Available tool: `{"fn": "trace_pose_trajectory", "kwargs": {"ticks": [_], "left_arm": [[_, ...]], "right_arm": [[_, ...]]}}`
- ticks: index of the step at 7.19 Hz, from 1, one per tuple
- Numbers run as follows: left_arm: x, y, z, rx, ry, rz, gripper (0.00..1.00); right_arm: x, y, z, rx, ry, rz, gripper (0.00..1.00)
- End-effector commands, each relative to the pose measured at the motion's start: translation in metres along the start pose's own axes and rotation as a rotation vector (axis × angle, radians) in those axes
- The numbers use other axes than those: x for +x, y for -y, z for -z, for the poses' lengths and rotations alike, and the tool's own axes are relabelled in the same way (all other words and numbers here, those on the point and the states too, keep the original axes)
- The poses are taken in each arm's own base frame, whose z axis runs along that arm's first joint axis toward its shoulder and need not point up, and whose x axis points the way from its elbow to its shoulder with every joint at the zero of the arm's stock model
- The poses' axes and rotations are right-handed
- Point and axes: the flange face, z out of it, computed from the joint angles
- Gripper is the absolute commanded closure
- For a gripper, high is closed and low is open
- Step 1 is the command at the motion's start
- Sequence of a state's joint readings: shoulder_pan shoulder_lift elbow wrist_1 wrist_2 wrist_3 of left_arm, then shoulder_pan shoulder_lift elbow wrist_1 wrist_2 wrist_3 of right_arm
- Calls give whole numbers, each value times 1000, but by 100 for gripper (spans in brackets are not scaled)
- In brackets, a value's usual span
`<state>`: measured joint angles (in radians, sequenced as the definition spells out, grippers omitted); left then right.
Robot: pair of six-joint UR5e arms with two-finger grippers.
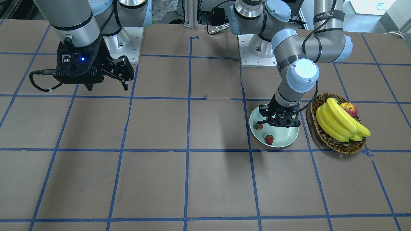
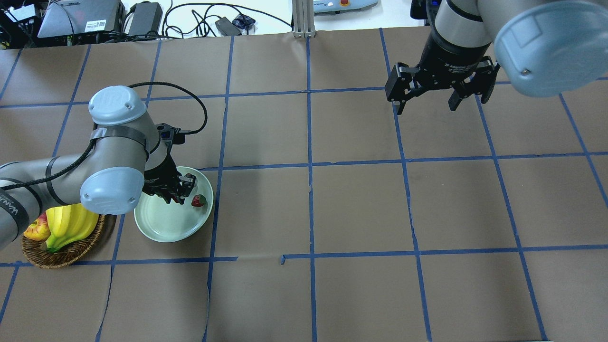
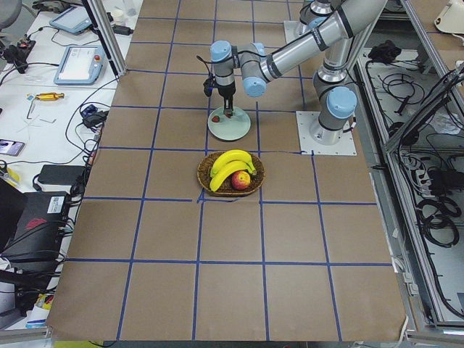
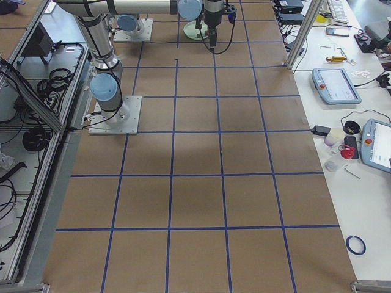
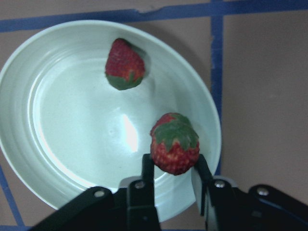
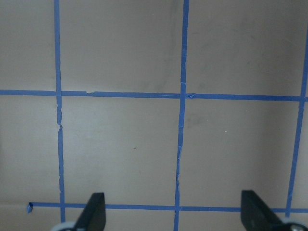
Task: Collect all strawberries into plate
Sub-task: 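Lower the strawberry onto the plate and open the left gripper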
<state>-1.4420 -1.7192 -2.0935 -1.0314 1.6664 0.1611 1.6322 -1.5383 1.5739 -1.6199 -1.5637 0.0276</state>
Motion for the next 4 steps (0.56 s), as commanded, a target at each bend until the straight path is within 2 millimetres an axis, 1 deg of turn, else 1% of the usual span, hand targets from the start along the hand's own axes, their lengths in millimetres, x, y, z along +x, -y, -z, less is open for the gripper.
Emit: {"fn": "trace_pose_trajectory", "kwargs": {"ticks": [1, 2, 3, 4], "left_arm": [[-2, 2, 4, 18, -3, 6, 9], [-2, 8, 18, 61, 4, -6, 0], [1, 23, 58, 139, 4, 0, 0], [26, 31, 108, 212, 4, -44, 0]], "right_arm": [[0, 0, 1, 2, 1, 0, 0], [0, 1, 0, 0, 1, 1, 0], [0, 1, -1, -1, 1, 0, 0], [0, 1, 0, 0, 1, 0, 0]]}}
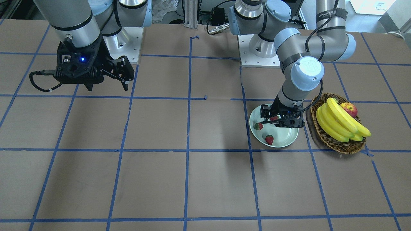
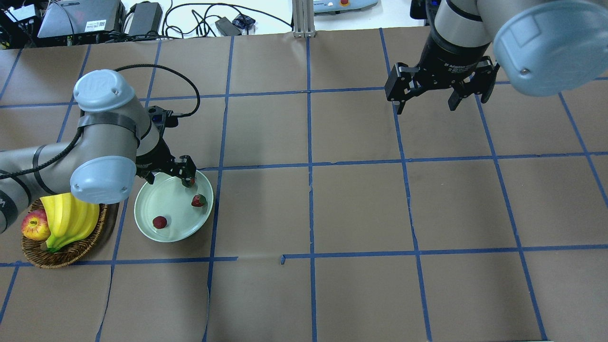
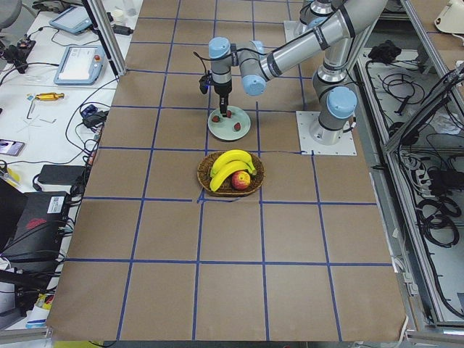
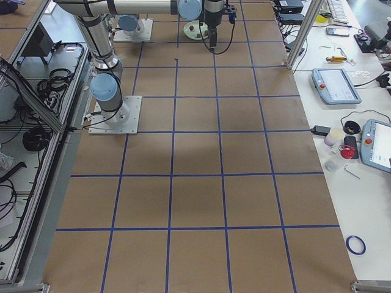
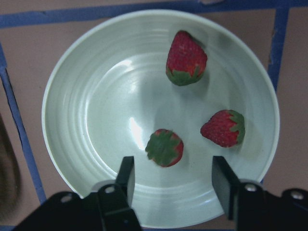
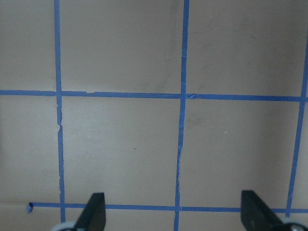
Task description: Collect all strawberries into plate
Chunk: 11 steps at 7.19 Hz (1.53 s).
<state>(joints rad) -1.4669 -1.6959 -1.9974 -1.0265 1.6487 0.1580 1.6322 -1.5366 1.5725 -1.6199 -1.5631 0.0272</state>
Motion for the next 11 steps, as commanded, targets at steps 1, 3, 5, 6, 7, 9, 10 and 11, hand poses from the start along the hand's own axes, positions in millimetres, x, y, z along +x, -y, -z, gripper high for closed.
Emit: {"fn": "trace_pose_trajectory", "kwargs": {"ticks": [1, 3, 5, 6, 7, 9, 10, 11], "left_arm": [[53, 21, 92, 127, -10, -39, 0], [90, 19, 177, 175, -79, -22, 0], [76, -3, 217, 216, -48, -40, 0], [44, 0, 227, 230, 14, -11, 0], [29, 0, 230, 174, -11, 8, 0], [29, -1, 233, 141, -34, 25, 0], [29, 1, 232, 142, -34, 25, 0], [30, 1, 233, 142, -38, 32, 0]], "right_arm": [[0, 0, 0, 1, 0, 0, 0], [0, 0, 1, 2, 0, 0, 0], [0, 0, 0, 1, 0, -3, 0], [0, -1, 1, 2, 0, -3, 0], [1, 0, 1, 2, -1, -6, 0], [1, 0, 10, 19, -7, -2, 0], [3, 1, 12, 24, -15, -3, 0], [2, 0, 13, 27, -15, 0, 0]]}}
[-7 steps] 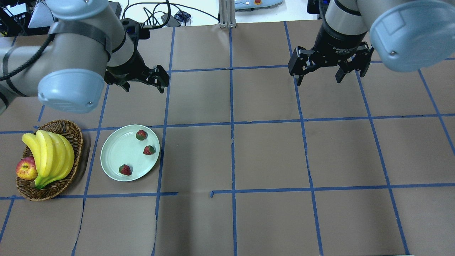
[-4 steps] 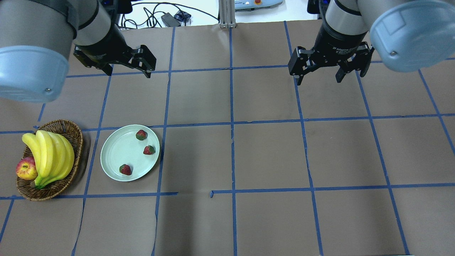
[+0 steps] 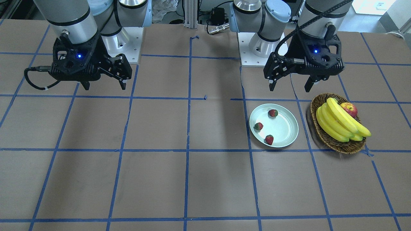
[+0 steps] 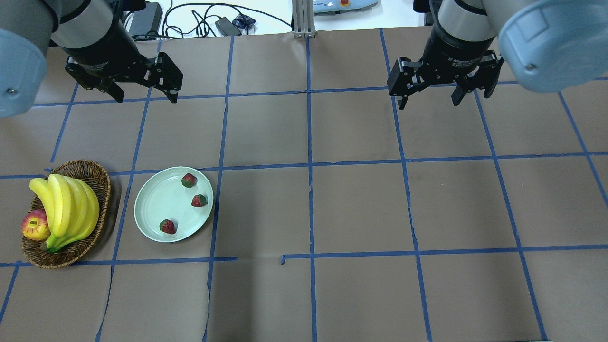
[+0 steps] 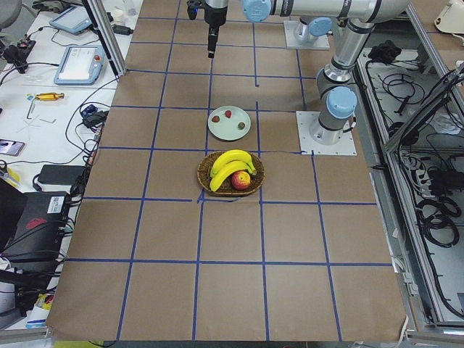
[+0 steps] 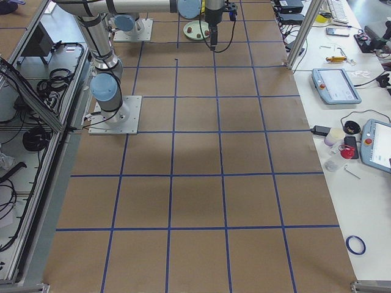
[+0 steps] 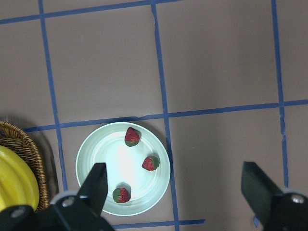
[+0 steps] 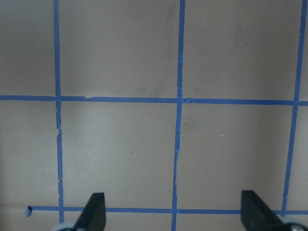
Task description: Collect all strawberries into plate
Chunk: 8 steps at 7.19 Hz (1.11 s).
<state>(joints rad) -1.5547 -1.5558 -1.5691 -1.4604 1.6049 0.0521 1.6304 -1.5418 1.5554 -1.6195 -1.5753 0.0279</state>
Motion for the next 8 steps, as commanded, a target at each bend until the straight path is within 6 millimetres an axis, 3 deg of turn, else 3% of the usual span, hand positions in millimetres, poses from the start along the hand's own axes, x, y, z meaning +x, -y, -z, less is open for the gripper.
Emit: {"fn": "trace_pose_trajectory", "kwargs": {"ticks": [1, 3, 8], "left_arm": [[3, -3, 0, -10, -32, 89, 0], [7, -2, -4, -23, -69, 106, 0], [4, 3, -12, -30, -40, 22, 0]], "right_arm": [[1, 1, 5, 19, -6, 3, 0], [-1, 6, 24, 43, 7, 7, 0], [0, 5, 22, 37, -4, 8, 0]]}}
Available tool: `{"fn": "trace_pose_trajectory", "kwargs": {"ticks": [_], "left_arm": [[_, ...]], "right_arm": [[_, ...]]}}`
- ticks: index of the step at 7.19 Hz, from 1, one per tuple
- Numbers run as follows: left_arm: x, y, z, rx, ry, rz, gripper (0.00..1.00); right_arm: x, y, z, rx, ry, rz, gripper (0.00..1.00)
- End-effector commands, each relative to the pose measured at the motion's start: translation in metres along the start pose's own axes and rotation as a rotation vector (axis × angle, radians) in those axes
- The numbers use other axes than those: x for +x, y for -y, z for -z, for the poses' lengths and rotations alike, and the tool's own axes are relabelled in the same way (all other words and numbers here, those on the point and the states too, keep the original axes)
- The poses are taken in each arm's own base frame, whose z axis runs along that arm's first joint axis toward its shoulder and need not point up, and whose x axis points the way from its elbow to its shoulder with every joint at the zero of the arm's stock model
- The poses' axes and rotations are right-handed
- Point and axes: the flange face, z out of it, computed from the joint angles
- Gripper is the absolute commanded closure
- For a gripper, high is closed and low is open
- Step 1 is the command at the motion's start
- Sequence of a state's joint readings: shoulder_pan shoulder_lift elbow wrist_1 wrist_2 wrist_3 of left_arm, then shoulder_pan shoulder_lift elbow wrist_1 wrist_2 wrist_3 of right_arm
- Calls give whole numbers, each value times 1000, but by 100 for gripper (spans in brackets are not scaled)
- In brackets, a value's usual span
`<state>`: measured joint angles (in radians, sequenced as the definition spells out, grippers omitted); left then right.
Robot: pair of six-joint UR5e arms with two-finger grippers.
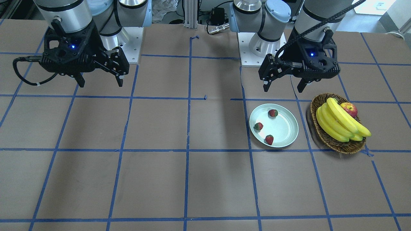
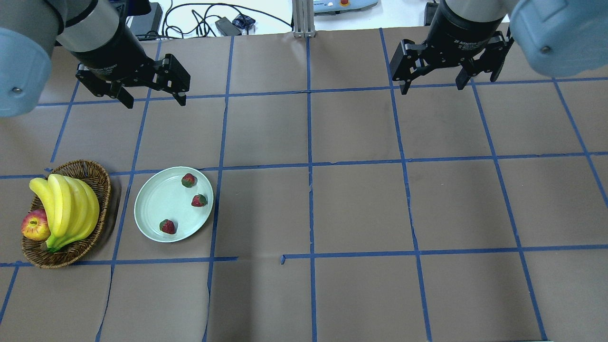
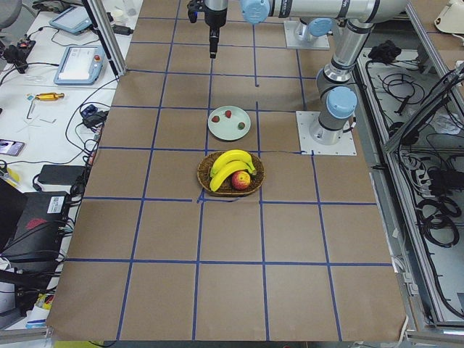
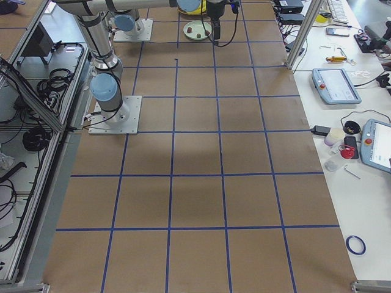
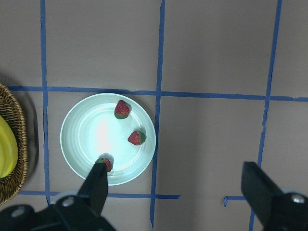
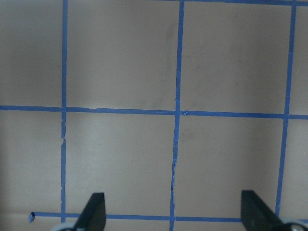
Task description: Collect all strawberries into plate
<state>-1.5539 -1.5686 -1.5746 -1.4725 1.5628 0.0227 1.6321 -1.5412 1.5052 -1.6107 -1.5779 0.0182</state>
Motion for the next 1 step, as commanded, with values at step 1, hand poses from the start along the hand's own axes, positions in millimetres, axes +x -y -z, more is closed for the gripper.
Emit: {"fn": "trace_pose_trajectory", "kwargs": {"ticks": [1], "left_arm": [[0, 1, -1, -2, 3, -6, 0]], "right_arm": [[0, 2, -3, -4, -4, -3, 0]]}}
